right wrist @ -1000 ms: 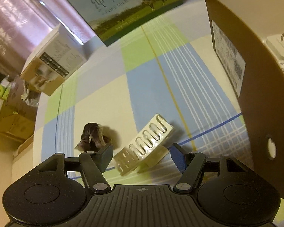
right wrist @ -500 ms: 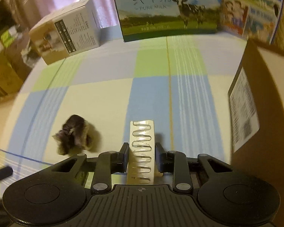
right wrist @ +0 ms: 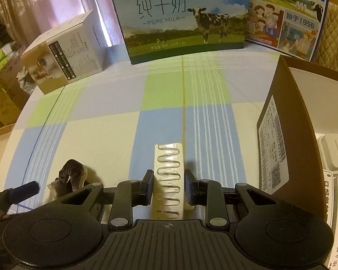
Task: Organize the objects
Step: 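Grasp the brown hair tie with the left tool while the right tool holds the clip, then carry both items into the brown box and open both tools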
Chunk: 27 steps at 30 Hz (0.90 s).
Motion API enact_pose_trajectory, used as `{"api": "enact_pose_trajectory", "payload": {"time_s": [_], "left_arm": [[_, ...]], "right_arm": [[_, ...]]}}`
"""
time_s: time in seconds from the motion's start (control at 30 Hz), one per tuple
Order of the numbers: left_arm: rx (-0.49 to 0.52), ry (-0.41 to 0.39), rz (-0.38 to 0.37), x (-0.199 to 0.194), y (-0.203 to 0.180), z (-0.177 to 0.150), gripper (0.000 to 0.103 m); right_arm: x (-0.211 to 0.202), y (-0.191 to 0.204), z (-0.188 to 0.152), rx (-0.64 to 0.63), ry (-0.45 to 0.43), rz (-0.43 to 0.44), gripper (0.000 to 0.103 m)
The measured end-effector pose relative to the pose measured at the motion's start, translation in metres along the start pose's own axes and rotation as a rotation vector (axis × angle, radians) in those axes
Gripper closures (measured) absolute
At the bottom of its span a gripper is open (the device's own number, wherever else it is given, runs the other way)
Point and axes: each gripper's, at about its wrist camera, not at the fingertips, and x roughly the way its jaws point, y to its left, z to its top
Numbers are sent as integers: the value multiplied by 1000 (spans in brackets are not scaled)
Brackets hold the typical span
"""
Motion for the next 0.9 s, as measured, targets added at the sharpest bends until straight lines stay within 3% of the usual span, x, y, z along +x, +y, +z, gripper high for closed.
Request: {"api": "enact_pose_trajectory", "payload": {"time_s": [0.13, 0.23, 0.37, 0.63, 0.9], "left_arm": [[1, 8, -7, 6, -2, 3, 36], [6, 12, -21, 5, -2, 1, 63], [8, -10, -25, -8, 2, -3, 80], [-6, -34, -30, -54, 12, -20, 82], [-93, -30, -51, -110, 22, -38, 83]], "right_arm": [[-3, -4, -2, 7, -2, 13, 78], [-6, -5, -4, 7, -5, 32, 78], [-14, -4, -10, 7, -12, 64, 78], [-43, 2, -27, -7, -17, 128, 78], [-93, 7, -43, -38, -46, 194, 78]]}}
